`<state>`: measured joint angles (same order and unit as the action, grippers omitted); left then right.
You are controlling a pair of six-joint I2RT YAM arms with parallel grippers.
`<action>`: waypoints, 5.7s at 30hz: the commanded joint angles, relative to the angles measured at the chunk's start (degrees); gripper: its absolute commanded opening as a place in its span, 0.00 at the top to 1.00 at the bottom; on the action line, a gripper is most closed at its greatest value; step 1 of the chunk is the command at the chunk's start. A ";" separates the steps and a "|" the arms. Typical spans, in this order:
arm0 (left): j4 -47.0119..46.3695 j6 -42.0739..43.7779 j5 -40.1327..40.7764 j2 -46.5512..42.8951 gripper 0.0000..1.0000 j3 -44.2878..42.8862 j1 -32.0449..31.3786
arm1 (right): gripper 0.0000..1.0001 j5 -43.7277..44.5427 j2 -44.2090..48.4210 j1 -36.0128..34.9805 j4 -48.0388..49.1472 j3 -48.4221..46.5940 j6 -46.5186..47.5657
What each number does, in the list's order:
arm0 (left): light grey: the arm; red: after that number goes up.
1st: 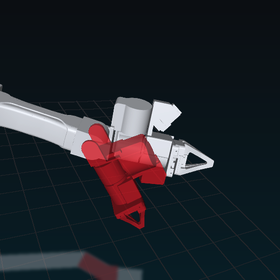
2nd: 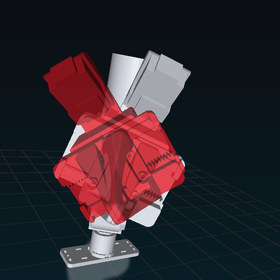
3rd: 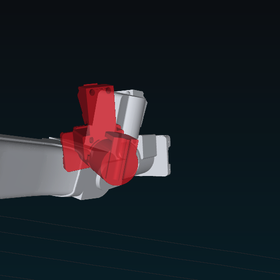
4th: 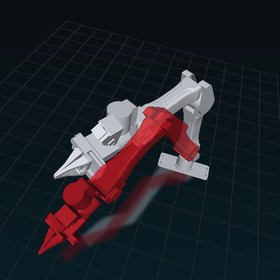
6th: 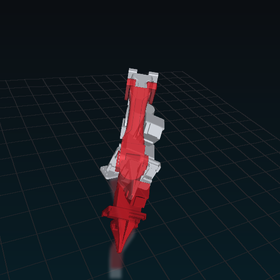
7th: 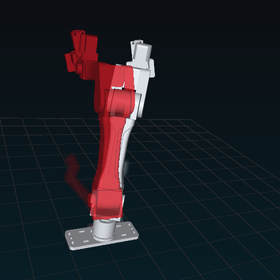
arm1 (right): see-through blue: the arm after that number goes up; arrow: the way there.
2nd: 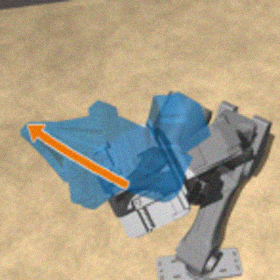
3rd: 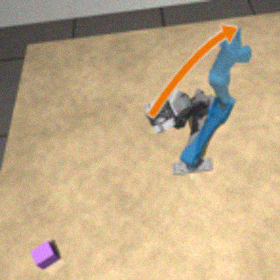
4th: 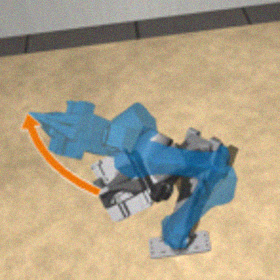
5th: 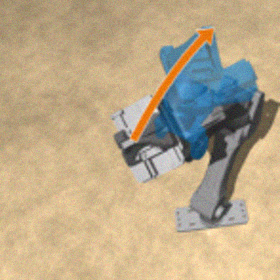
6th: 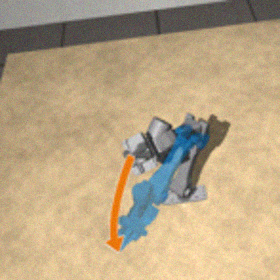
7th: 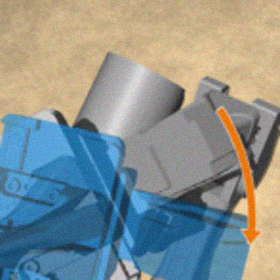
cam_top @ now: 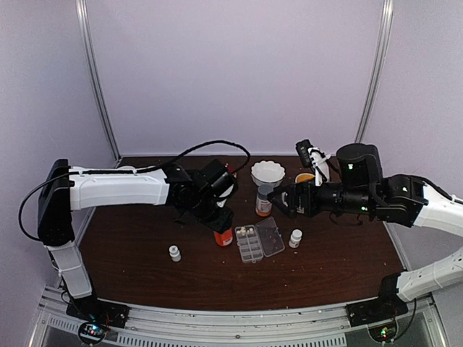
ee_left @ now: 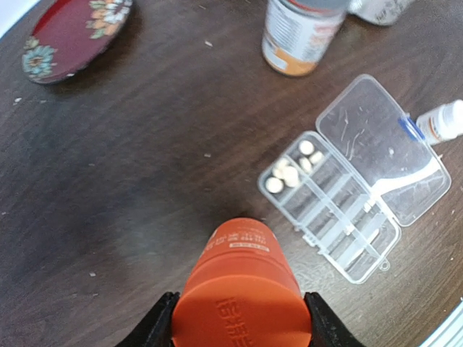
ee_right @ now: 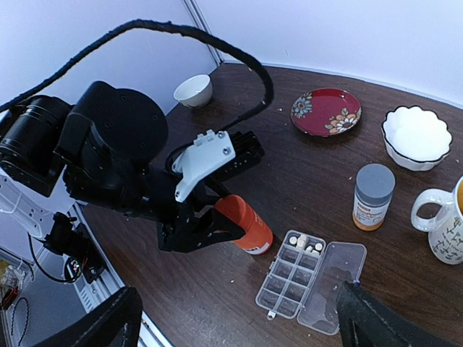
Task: Sort the pills into containers
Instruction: Place the pill bottle at the center of the board, then pick up the pill bottle from the center of the board, then hold the pill bottle.
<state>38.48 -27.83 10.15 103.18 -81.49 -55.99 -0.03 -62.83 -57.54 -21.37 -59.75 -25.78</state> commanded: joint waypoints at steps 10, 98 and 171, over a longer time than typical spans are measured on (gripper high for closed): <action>2.48 -4.52 4.23 3.52 0.11 -4.28 -2.29 | 0.02 2.79 8.76 -0.65 -4.70 7.61 -2.91; -5.96 -11.36 1.05 -47.48 0.08 34.90 7.38 | 0.24 10.49 -59.11 -4.43 -24.24 -47.02 4.98; -79.83 30.22 -31.22 -41.52 0.32 49.39 0.62 | 0.73 -21.45 -8.59 -2.95 25.52 -3.05 -4.45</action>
<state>-36.21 4.60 -19.31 61.52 -31.31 -54.98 -20.53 -72.69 -60.71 1.98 -63.35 -30.44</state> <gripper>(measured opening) 0.680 0.548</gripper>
